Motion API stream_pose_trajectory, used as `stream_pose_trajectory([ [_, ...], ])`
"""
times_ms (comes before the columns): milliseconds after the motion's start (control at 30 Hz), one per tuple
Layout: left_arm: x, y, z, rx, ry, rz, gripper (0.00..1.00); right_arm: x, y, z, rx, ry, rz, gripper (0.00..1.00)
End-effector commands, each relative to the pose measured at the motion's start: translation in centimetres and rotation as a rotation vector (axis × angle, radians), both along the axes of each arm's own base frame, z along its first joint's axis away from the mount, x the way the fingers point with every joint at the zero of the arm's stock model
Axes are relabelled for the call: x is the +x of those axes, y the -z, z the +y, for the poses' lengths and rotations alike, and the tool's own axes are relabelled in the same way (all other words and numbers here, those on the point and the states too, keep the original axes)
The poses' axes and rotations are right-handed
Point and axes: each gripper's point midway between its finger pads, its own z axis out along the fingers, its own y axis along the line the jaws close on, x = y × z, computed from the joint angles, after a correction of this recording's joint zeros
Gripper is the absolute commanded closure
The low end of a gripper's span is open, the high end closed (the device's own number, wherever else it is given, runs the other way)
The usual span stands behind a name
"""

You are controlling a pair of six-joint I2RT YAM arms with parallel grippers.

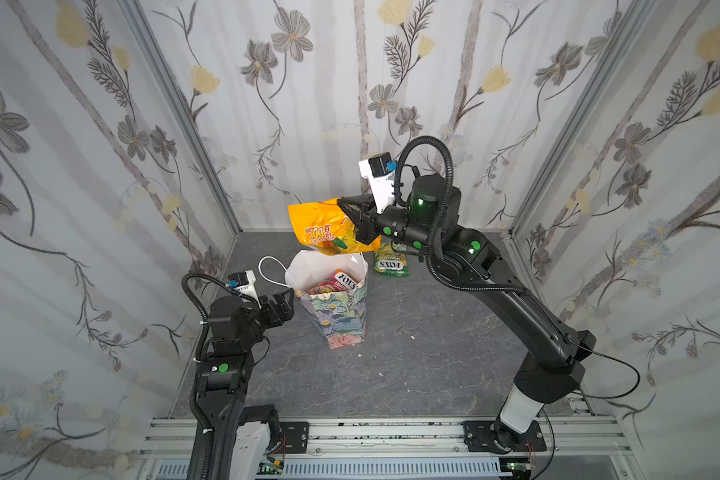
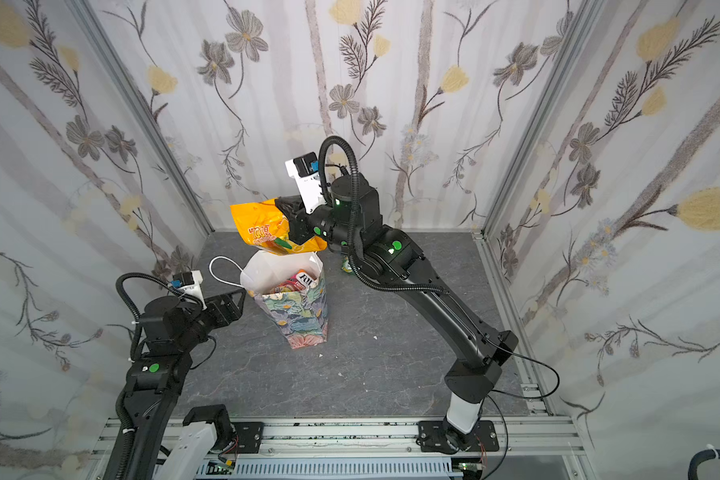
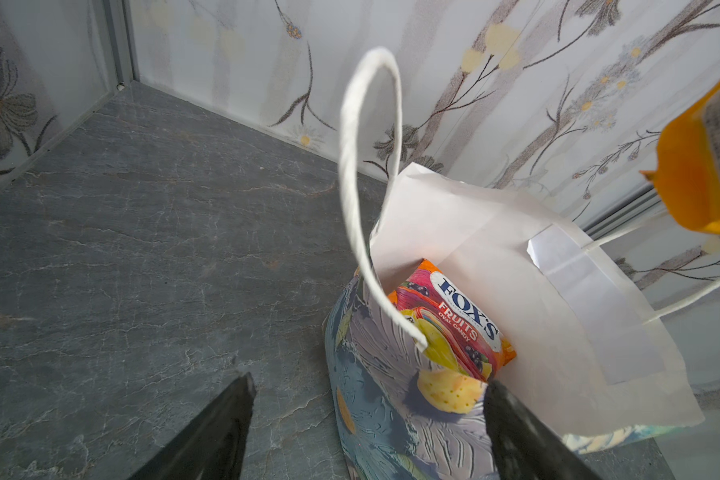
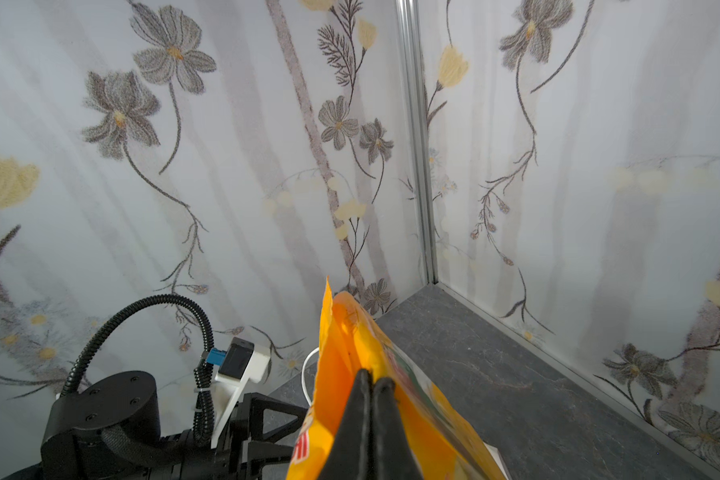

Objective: Place the snacks into the paper bag
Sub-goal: 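Carry the LOT 100 packet over the bag opening and lower it in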

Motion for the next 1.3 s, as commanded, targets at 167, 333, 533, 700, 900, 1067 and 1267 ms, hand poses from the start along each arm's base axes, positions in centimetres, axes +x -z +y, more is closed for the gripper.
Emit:
stream_pose_trajectory([
  [167,0.3,-1.1,-0.1,0.005,0.006,-0.048,0.14,0.7,2.0,2.5,-0.037,-0.011,-0.021,1.0],
  [333,0.5,-2.0,-0.2,-0.019,0.01,-0.067,0.1,1.6,5.2,4.0,-0.114,0.026,-0.003,1.0],
  [533,1.8,-5.4,-0.7,-0.057,0.035,-0.116,0.1,3.0,8.0,4.7,-0.217,0.149,-0.036,1.0],
  [700,3.2,-5.0,-0.5,-0.025,0.041,-0.093,0.12,4.3,9.9,4.5,-0.292,0.255,-0.056,1.0],
  [900,3.4,-3.7,-0.4,-0.022,0.035,-0.084,0.15,5.5,11.2,3.7,-0.369,0.389,-0.1,1.0],
  [1067,3.4,-2.9,-0.7,-0.026,0.049,-0.064,0.18,5.3,12.8,3.9,-0.432,0.428,-0.141,1.0],
  [1267,3.5,-2.6,-1.2,-0.042,0.082,-0.058,0.23,4.3,15.2,4.2,-0.472,0.404,-0.112,1.0],
])
